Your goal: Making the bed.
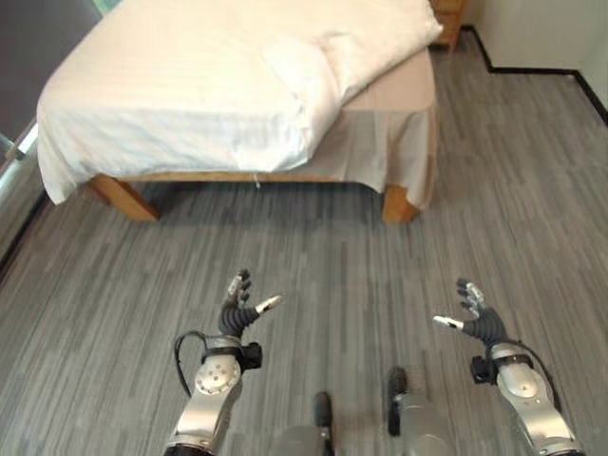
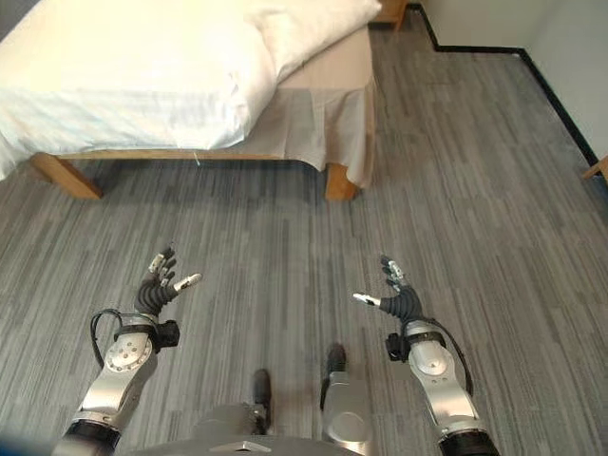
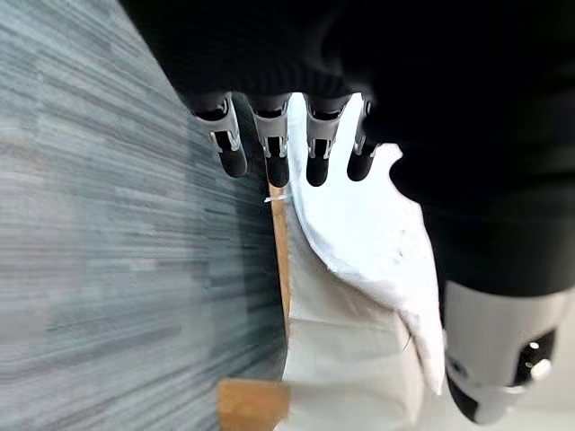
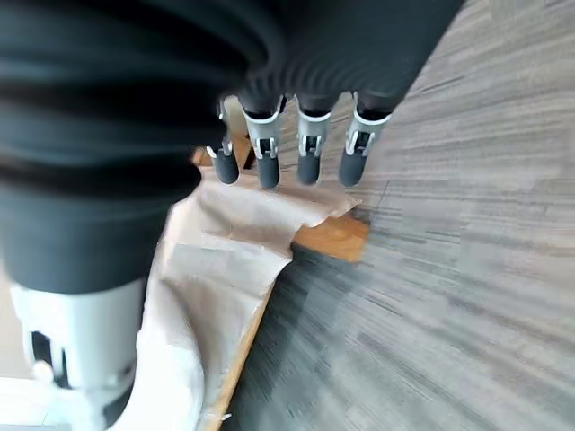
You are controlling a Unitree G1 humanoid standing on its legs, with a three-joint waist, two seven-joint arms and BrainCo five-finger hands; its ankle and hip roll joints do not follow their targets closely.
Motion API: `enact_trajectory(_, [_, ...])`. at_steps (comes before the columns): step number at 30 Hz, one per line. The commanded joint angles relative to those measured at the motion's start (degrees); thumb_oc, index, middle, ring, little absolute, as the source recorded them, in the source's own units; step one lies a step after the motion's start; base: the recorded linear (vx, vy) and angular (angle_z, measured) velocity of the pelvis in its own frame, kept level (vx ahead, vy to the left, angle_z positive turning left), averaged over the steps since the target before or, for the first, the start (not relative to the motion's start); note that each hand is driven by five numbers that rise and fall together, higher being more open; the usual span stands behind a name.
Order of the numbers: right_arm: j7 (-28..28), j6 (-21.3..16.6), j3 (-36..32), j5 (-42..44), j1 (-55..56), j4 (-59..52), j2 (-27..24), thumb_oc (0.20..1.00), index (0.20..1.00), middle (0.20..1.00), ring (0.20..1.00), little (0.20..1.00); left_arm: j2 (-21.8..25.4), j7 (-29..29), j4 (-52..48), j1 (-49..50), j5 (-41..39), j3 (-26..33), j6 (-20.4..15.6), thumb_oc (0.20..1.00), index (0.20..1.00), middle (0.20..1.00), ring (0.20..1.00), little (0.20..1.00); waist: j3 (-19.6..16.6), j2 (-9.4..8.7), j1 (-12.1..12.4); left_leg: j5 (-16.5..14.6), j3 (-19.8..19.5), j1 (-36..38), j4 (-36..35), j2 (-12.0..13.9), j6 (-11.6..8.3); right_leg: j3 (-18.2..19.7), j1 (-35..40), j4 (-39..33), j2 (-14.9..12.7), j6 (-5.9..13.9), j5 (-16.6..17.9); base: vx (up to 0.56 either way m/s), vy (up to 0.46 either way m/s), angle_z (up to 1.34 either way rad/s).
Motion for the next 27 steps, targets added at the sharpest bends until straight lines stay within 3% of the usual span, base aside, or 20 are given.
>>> enact_trajectory(1, [-1.1, -2.5, -2.2, 0.3, 0.0, -2.2, -0.2, 1.000, 1.000, 1.000, 1.000, 1.000, 2.3, -1.5, -2.5, -1.6, 3.7, -1.0, -1.8, 1.000, 1.000, 1.000, 1.000, 1.000, -2.5, -2.10, -1.5, -7.4, -1.8, 10.6, -1.1, 0.1, -5.94, -0.2, -5.8, -3.1, 0.6, 1.72, 3.8, 0.35, -0.232, 0.44])
enact_trajectory(4, [-0.8, -2.6, -2.3, 0.2, 0.8, -2.2, -0.3, 1.000, 1.000, 1.000, 1.000, 1.000, 2.0, -1.9, -2.7, -1.1, 4.4, -1.4, -2.1, 1.000, 1.000, 1.000, 1.000, 1.000, -3.4, -1.69, -1.8, -8.1, -2.4, 12.4, -1.1, 1.2, -6.43, -0.7, -4.6, -2.9, 0.8, 0.97, 4.3, 0.28, -0.208, 0.44])
enact_trajectory(5, [-0.5, -2.5, -2.5, 0.6, 0.7, -1.5, -1.0, 1.000, 1.000, 1.000, 1.000, 1.000, 1.3, -2.0, -2.7, -0.1, 3.8, -1.1, -2.1, 1.000, 1.000, 1.000, 1.000, 1.000, -4.4, -0.48, -2.1, -6.0, -2.0, 13.4, 2.4, 3.9, -7.61, -1.0, -2.9, -2.6, 1.8, -0.38, 3.7, 0.48, -0.366, 0.21])
enact_trajectory(6, [-0.4, -2.7, -2.5, 0.9, 0.7, -1.5, -1.4, 1.000, 1.000, 1.000, 1.000, 1.000, 0.8, -2.1, -2.9, 0.4, 3.2, -1.2, -2.1, 1.000, 1.000, 1.000, 1.000, 1.000, -4.2, 0.18, -1.9, -3.9, -1.7, 11.4, 8.5, 4.9, -8.36, -0.7, -1.3, -2.5, 2.5, -1.48, 2.8, 0.43, -0.380, 0.09])
enact_trajectory(7, [-0.4, -2.7, -2.3, 0.9, 0.4, -1.1, -2.2, 1.000, 1.000, 1.000, 1.000, 1.000, 0.3, -2.2, -3.1, 0.6, 2.1, -1.0, -1.9, 1.000, 1.000, 1.000, 1.000, 1.000, -3.8, 0.05, -1.4, 0.3, -2.0, 7.4, 17.3, 5.2, -8.94, -0.8, 0.9, -2.7, 2.6, -2.82, 1.8, 0.22, -0.344, 0.01])
enact_trajectory(8, [-0.7, -2.6, -2.2, 0.8, 0.0, -1.1, -2.9, 1.000, 1.000, 1.000, 1.000, 1.000, 0.2, -2.5, -3.1, 0.3, 1.4, -1.1, -1.6, 1.000, 1.000, 1.000, 1.000, 1.000, -2.8, -0.44, -0.8, 3.4, -2.7, 3.5, 25.2, 5.0, -8.70, -0.9, 2.6, -2.7, 2.5, -4.05, 0.8, 0.11, -0.246, 0.06])
enact_trajectory(9, [-0.7, -2.6, -2.2, 0.8, 0.0, -1.0, -2.9, 1.000, 1.000, 1.000, 1.000, 1.000, 0.3, -2.5, -3.1, 0.3, 1.4, -1.1, -1.5, 1.000, 1.000, 1.000, 1.000, 1.000, -2.9, -0.63, -0.9, 3.6, -2.9, 3.1, 25.3, 4.8, -8.67, -1.0, 2.4, -2.8, 2.2, -4.04, 0.9, 0.08, -0.260, 0.06])
enact_trajectory(10, [-1.2, -2.8, -2.2, 1.0, -0.7, -1.4, -3.7, 1.000, 1.000, 1.000, 1.000, 1.000, 0.7, -2.5, -3.4, -0.3, 0.7, -1.6, -1.7, 1.000, 1.000, 1.000, 1.000, 1.000, -1.1, -1.51, 0.0, 6.0, -3.5, -0.8, 32.1, 4.2, -8.09, -1.1, 3.8, -2.8, 1.9, -5.12, 0.1, 0.13, -0.292, -0.23])
enact_trajectory(11, [-1.6, -2.6, -2.1, 1.1, -1.5, -2.1, -4.4, 1.000, 1.000, 1.000, 1.000, 1.000, 0.9, -2.3, -3.7, -0.6, 0.5, -2.3, -1.8, 1.000, 1.000, 1.000, 1.000, 1.000, 0.4, -2.66, 0.9, 5.5, -2.6, -5.0, 35.7, 3.4, -6.80, -0.7, 5.7, -3.2, 1.3, -6.02, -0.9, 0.23, -0.315, -0.14])
enact_trajectory(12, [-1.7, -2.4, -1.9, 1.2, -1.8, -2.0, -4.5, 1.000, 1.000, 1.000, 1.000, 1.000, 0.7, -1.8, -3.7, -0.7, 0.2, -2.5, -1.8, 1.000, 1.000, 1.000, 1.000, 1.000, 0.9, -2.51, 1.8, 3.5, -3.4, -6.5, 36.4, 1.7, -6.48, 0.1, 6.4, -3.2, 1.6, -6.13, -1.6, 0.27, -0.199, -0.12])
enact_trajectory(14, [-1.7, -1.7, -1.1, 0.8, -2.9, -1.4, -4.8, 1.000, 1.000, 1.000, 1.000, 1.000, -0.1, -1.3, -3.3, -0.6, -0.6, -2.7, -1.8, 1.000, 1.000, 1.000, 1.000, 1.000, 0.7, -2.11, 3.2, -0.3, -5.3, -9.8, 32.3, -4.2, -5.60, 1.5, 7.6, -3.2, 1.7, -5.73, -2.5, 0.32, -0.048, -0.12])
enact_trajectory(15, [-1.4, -1.5, -0.8, 0.6, -3.2, -1.4, -5.0, 1.000, 1.000, 1.000, 1.000, 1.000, -0.5, -1.3, -3.7, 0.0, -1.0, -2.5, -1.9, 1.000, 1.000, 1.000, 1.000, 1.000, 0.4, -2.06, 3.8, -1.9, -5.8, -10.3, 29.2, -6.0, -5.08, 2.2, 8.4, -3.2, 1.9, -5.31, -2.9, 0.25, -0.031, -0.39])
enact_trajectory(16, [-1.4, -1.5, -0.8, 0.6, -3.3, -1.4, -5.0, 1.000, 1.000, 1.000, 1.000, 1.000, -0.5, -1.3, -3.8, 0.0, -1.0, -2.5, -1.9, 1.000, 1.000, 1.000, 1.000, 1.000, 0.3, -2.26, 3.8, -1.5, -5.8, -10.4, 28.8, -6.2, -5.04, 2.2, 8.2, -3.2, 1.6, -5.27, -2.8, 0.39, -0.046, -0.56])
enact_trajectory(17, [-0.9, -1.5, -0.6, 0.3, -3.0, -1.3, -5.2, 1.000, 1.000, 1.000, 1.000, 1.000, -0.8, -1.1, -3.9, 0.9, -0.8, -2.1, -1.9, 1.000, 1.000, 1.000, 1.000, 1.000, -0.8, -1.26, 4.3, -1.3, -6.0, -9.0, 15.6, -7.3, -4.05, 2.8, 9.2, -3.2, 2.8, -4.59, -4.1, 0.39, -0.035, -0.55])
enact_trajectory(18, [-0.8, -1.4, -0.6, 0.1, -2.9, -1.4, -5.3, 1.000, 1.000, 1.000, 1.000, 1.000, -0.9, -1.2, -4.0, 1.2, -0.5, -2.1, -1.7, 1.000, 1.000, 1.000, 1.000, 1.000, -1.1, -0.77, 4.6, -0.4, -6.1, -8.6, 11.7, -7.3, -3.96, 3.0, 9.9, -3.2, 3.4, -4.63, -4.7, 0.55, -0.043, -0.49])
enact_trajectory(20, [-0.7, -1.3, -0.5, -0.8, -2.2, -1.3, -5.6, 1.000, 1.000, 1.000, 1.000, 1.000, -0.9, -1.0, -3.7, 1.6, 0.4, -2.6, -1.3, 1.000, 1.000, 1.000, 1.000, 1.000, -1.8, 0.50, 5.4, 5.8, -4.9, -9.6, 2.7, -6.8, -4.13, 3.1, 12.6, -3.2, 4.8, -4.99, -6.8, 0.34, -0.021, -0.15])
enact_trajectory(21, [-0.7, -1.3, -0.5, -0.8, -2.2, -1.3, -5.6, 1.000, 1.000, 1.000, 1.000, 1.000, -1.0, -1.0, -3.7, 1.6, 0.4, -2.6, -1.3, 1.000, 1.000, 1.000, 1.000, 1.000, -1.8, 0.42, 5.4, 6.0, -4.9, -9.2, 2.1, -6.9, -4.12, 3.2, 12.8, -3.2, 4.7, -4.99, -6.9, 0.43, -0.015, -0.02])
enact_trajectory(22, [-1.2, -1.3, -0.9, -2.0, -1.6, -1.2, -6.0, 1.000, 1.000, 1.000, 1.000, 1.000, -1.2, -1.0, -3.4, 1.6, 1.3, -2.8, -0.9, 1.000, 1.000, 1.000, 1.000, 1.000, -1.8, 0.79, 5.4, 7.8, -0.7, -12.7, -1.1, -6.6, -5.50, 3.3, 16.0, -3.2, 5.2, -5.30, -9.1, 0.40, -0.003, 0.02])
enact_trajectory(24, [-1.5, -1.0, -0.8, -2.2, -1.5, -0.9, -5.7, 1.000, 1.000, 1.000, 1.000, 1.000, -1.4, -0.8, -3.1, 1.4, 1.7, -3.0, -0.7, 1.000, 1.000, 1.000, 1.000, 1.000, -1.9, 0.66, 5.7, 8.4, 3.1, -13.7, -1.1, -6.1, -5.96, 4.1, 18.0, -3.2, 5.3, -5.51, -10.1, 0.46, 0.026, 0.04])
enact_trajectory(27, [-0.8, -0.5, 0.1, -2.6, -1.3, -0.4, -4.7, 1.000, 1.000, 1.000, 1.000, 1.000, -2.0, -0.3, -2.9, 1.8, 1.6, -2.6, -0.8, 1.000, 1.000, 1.000, 1.000, 1.000, -3.4, 0.37, 6.0, 10.3, 7.4, -12.7, -1.1, -4.2, -5.06, 4.8, 22.2, -2.8, 4.9, -5.29, -12.6, 0.53, 0.063, -0.14])
